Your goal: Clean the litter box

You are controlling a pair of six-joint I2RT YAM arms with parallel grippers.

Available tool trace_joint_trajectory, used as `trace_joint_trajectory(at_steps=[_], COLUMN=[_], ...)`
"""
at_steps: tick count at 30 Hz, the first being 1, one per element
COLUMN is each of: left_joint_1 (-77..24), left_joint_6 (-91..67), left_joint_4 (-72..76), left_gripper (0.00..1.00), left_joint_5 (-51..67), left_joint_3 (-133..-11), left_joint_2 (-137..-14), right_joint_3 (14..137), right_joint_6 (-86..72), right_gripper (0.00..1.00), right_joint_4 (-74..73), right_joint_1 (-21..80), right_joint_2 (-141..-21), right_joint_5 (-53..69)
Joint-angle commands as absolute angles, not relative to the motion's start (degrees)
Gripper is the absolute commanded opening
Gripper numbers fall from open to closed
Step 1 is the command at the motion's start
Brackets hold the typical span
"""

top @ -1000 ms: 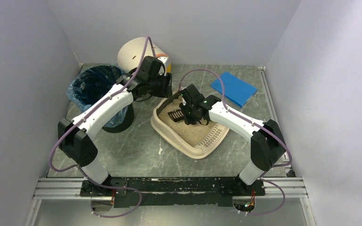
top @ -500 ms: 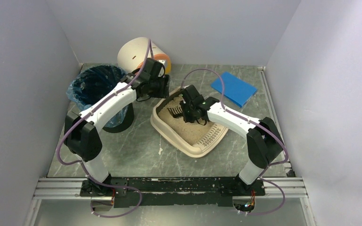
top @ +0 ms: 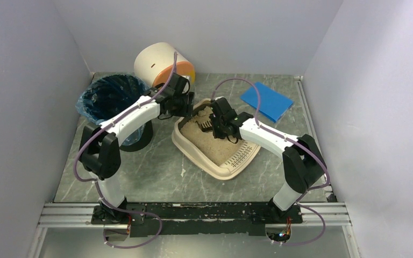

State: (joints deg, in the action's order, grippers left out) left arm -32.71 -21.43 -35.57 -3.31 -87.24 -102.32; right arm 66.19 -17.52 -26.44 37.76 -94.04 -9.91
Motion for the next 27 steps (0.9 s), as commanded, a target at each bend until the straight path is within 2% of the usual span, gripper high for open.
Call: trace_joint_trajectory(at_steps=[1, 10, 19, 27], left_joint_1=[-31.8, -31.7, -32.0, -32.3], left_joint_6=[-20.0, -18.7, -16.4, -17.1], left_joint_4=[-34.0, -31.9, -31.8, -30.0], left_gripper=[0.67, 0.56, 0.40, 0.35], left_joint_5=[-5.4, -4.2, -0.5, 4.2], left_joint_3=[-88.3, -85.7, -84.4, -82.5], left_joint_2=[-104.5, -105.7, -105.8, -103.7], right_joint_3=[64.5, 66.8, 66.8, 65.7], right_joint_6=[-17.0, -18.2, -18.8, -16.8], right_gripper=[0.00, 0.00, 0.00, 0.00], right_joint_4=[-18.9, -17.7, -23.1, -28.9], right_joint_1=[36.6, 36.6, 36.3, 37.6], right_joint_2=[-93.1, -96.7, -90.6, -90.8], right_joint_5=[-11.6, -10.4, -23.1, -9.9])
